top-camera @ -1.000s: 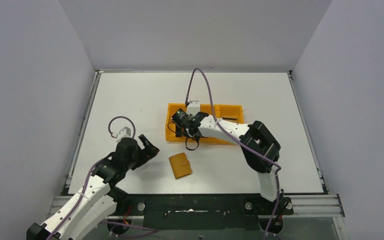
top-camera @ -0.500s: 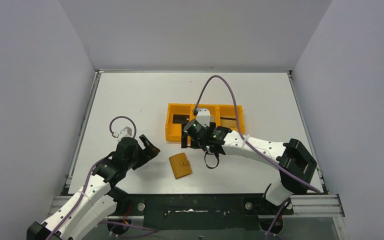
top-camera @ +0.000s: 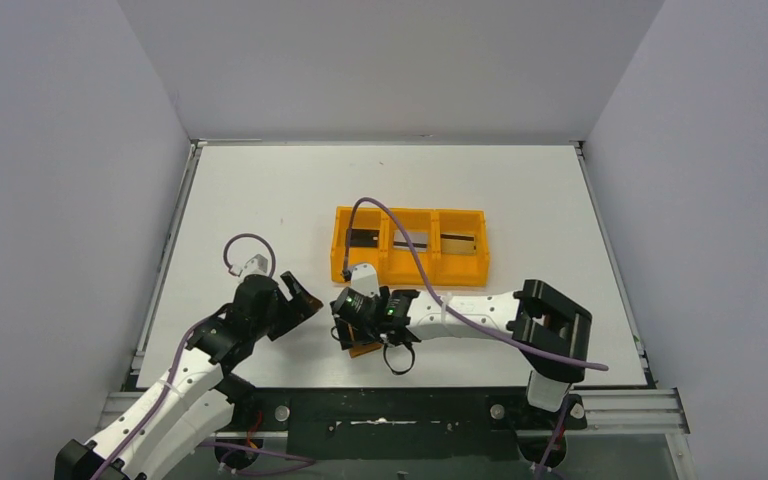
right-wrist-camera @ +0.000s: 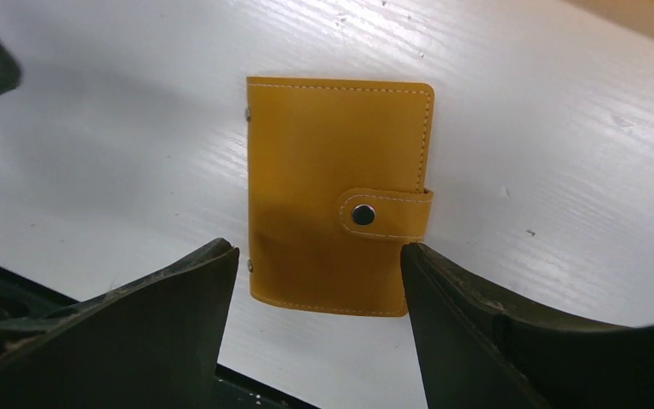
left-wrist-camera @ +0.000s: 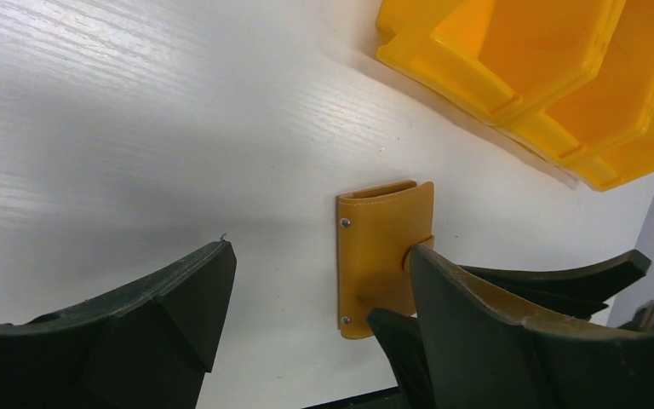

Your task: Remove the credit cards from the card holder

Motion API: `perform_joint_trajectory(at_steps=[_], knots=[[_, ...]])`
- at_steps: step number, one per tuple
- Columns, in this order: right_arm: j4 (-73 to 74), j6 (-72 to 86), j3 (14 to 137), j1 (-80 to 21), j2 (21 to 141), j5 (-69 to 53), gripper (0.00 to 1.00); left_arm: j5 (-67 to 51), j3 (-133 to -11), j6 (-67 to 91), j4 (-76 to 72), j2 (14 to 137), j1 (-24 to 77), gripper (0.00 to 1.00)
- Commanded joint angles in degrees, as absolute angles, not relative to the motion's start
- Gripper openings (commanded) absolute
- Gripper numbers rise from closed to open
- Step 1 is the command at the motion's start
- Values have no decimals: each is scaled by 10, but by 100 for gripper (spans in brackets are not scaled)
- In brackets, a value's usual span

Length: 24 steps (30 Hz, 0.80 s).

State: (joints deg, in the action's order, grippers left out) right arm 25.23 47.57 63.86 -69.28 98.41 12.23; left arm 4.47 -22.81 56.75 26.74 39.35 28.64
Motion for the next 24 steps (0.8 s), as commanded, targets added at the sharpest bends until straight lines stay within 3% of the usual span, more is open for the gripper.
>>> perform_joint_trajectory(at_steps=[1,11,18,24], knots=[[290,498,671,-695,1010,169,70,30,-225,572,233,390,283,74],[300,501,676,-694,1012,204,60,1,-214,566,222,403,283,73],[295,512,678,-690,1014,217,67,-25,-208,551,200,429,283,71],[281,510,671,-681,1029,208,58,-58,-193,551,168,453,283,71]])
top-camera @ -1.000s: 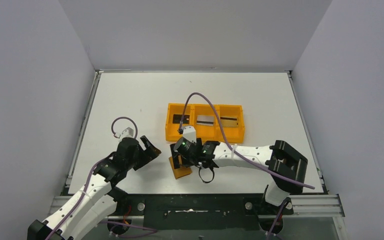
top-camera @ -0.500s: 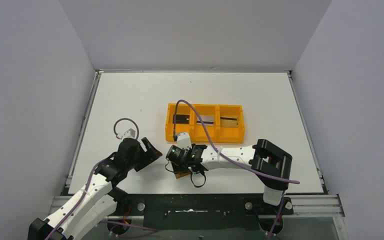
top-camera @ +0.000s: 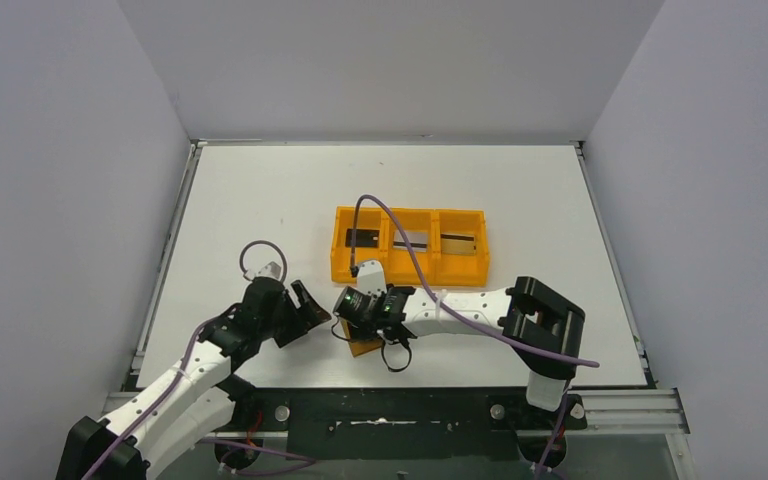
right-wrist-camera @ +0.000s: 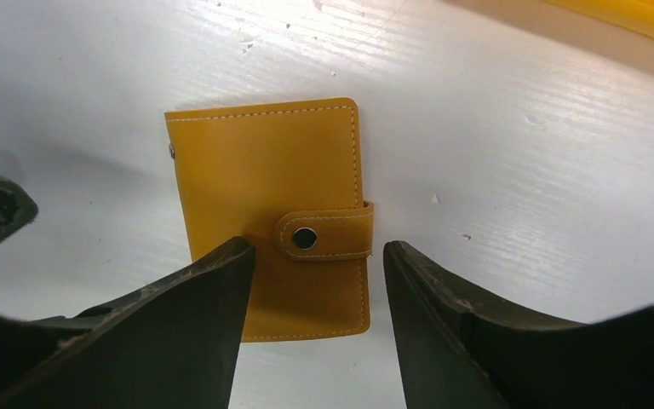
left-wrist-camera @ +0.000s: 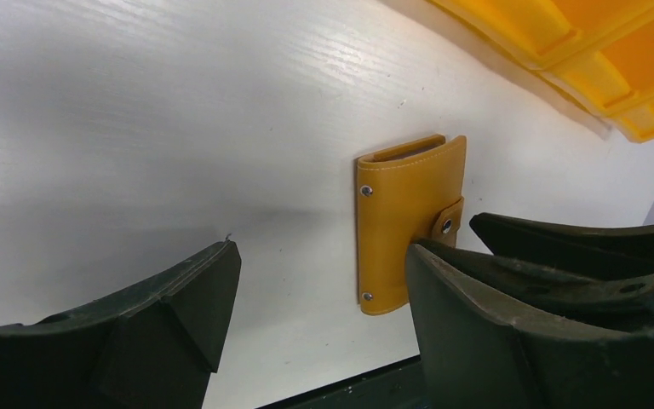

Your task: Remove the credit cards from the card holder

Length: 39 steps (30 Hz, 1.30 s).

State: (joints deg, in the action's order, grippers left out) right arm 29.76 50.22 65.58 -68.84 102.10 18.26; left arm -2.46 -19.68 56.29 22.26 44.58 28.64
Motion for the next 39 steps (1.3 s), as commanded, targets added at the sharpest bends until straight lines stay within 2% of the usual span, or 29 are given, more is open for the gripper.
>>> perform_joint_trajectory(at_steps=[1,8,12,18,34,39], knots=[[278,511,668,-680,1029,205,52,-63,-190,551,162,457,283,70],[256,510,649,-677,1021,182,24,-113,-189,540,120,494,285,66],[248,527,637,-677,1008,185,20,-121,-199,534,109,519,297,64],[188,540,592,-660,971,153,0,-94,-223,530,106,558,334,61],[-12,569,434,-597,867,24,0,18,-273,556,86,702,416,58],[11,586,411,-583,837,48,0,56,-277,565,127,745,433,53]])
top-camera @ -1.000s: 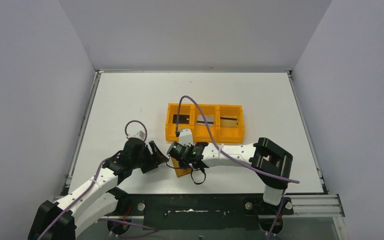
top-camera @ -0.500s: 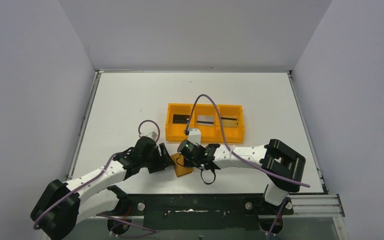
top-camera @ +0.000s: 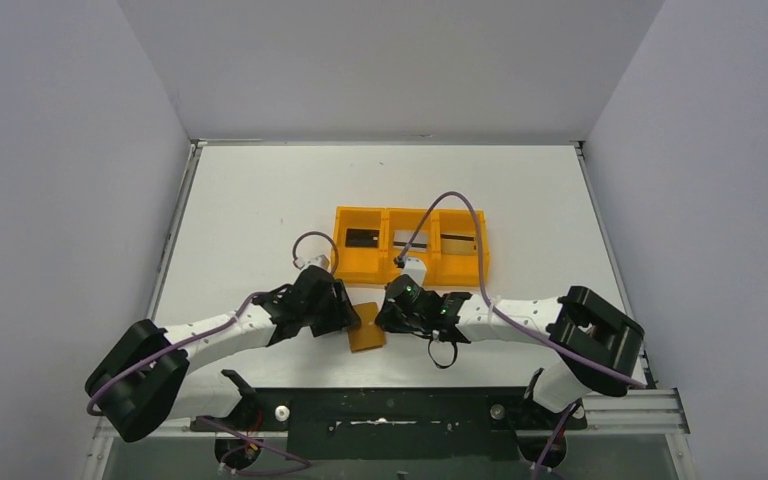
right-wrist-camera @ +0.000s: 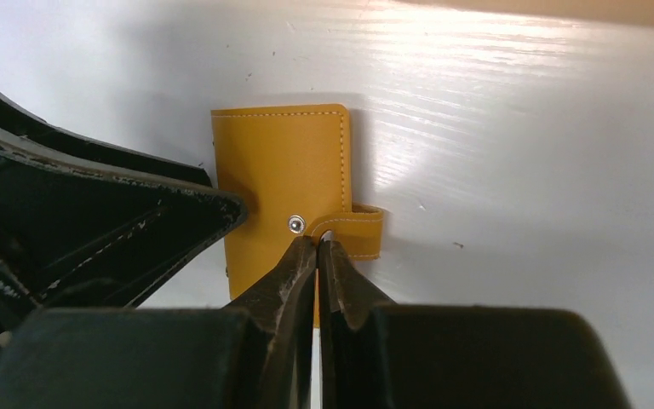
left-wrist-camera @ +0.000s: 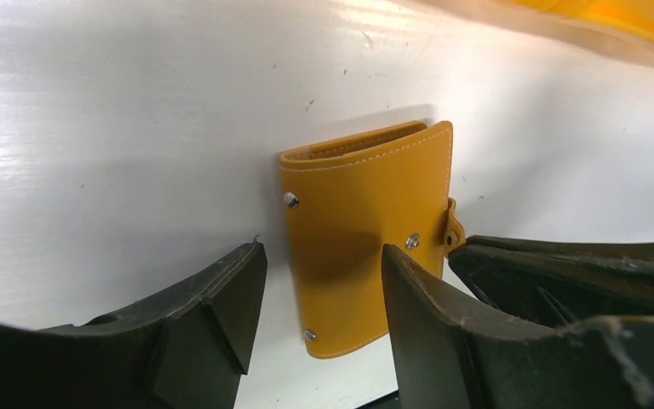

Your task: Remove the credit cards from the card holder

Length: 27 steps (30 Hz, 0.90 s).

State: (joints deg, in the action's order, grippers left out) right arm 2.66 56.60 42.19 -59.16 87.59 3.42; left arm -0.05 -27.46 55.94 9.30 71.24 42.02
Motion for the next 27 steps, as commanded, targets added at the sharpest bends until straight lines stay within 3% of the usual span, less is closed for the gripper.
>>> perform_joint_trajectory(at_steps=[1,15,27], knots=[[25,590,407,-581,828,60,0,60,-276,564,131,747,437,52],[108,596,425,-567,866,78,22,31,-267,538,122,724,447,50],[71,532,456,-559,904,22,23,16,-273,534,119,716,447,50]])
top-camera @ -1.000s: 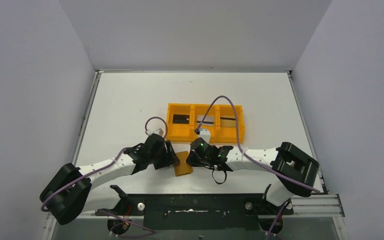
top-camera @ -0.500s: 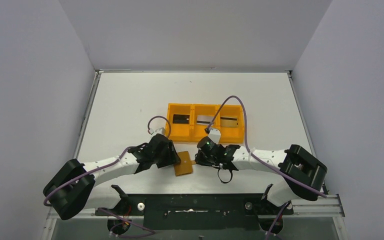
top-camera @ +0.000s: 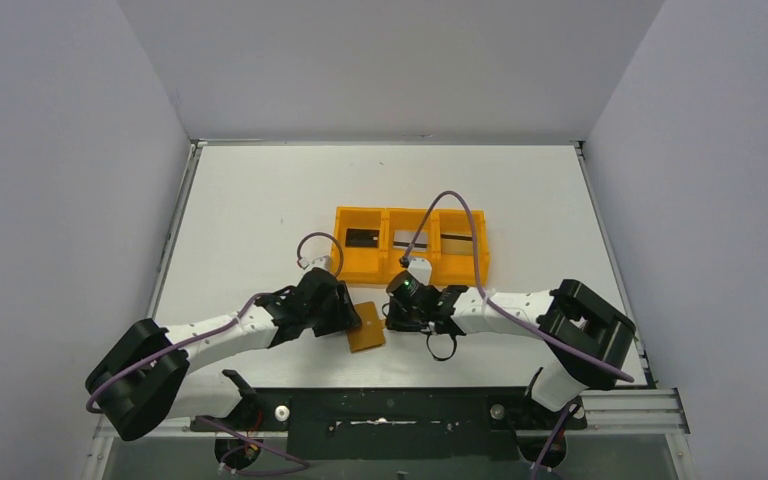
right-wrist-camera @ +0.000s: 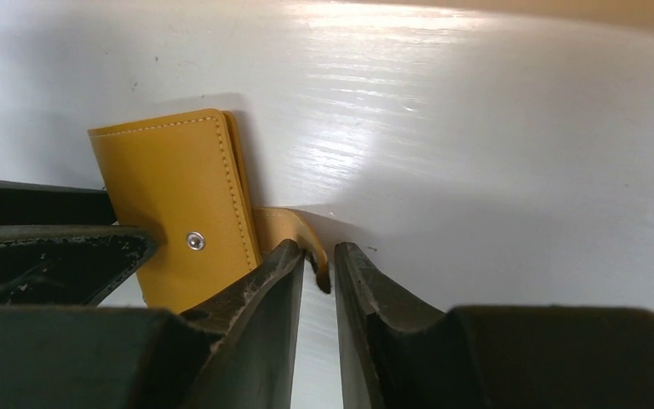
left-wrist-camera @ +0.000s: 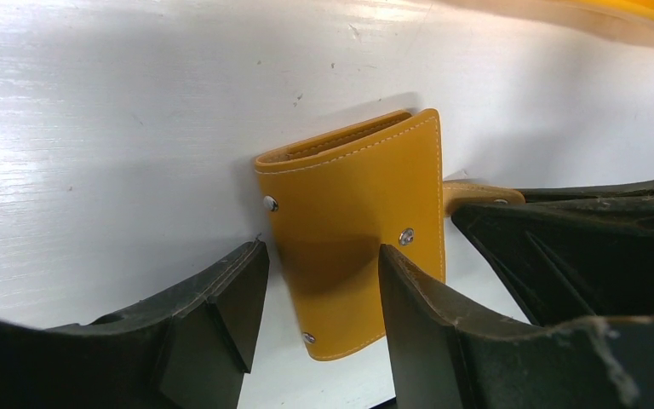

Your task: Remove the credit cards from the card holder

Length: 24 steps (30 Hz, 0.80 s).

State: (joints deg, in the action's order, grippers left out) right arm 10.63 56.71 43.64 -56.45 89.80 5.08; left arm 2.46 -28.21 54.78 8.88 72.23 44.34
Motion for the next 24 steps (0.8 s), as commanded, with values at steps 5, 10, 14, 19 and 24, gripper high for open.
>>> perform_joint_trajectory(at_steps=[5,10,14,19,24], knots=[[25,526,428,-541,887,-4,25,12,-276,541,122,709,447,50],[-13,524,405,-533,878,-13,31,23,-284,528,132,699,448,50],[-5,516,409,-533,882,-8,22,24,-295,530,147,698,448,50],[-21,506,407,-533,878,-32,1,25,-299,531,148,665,449,51],[31,514,411,-542,817,2,0,50,-307,541,173,632,449,53]])
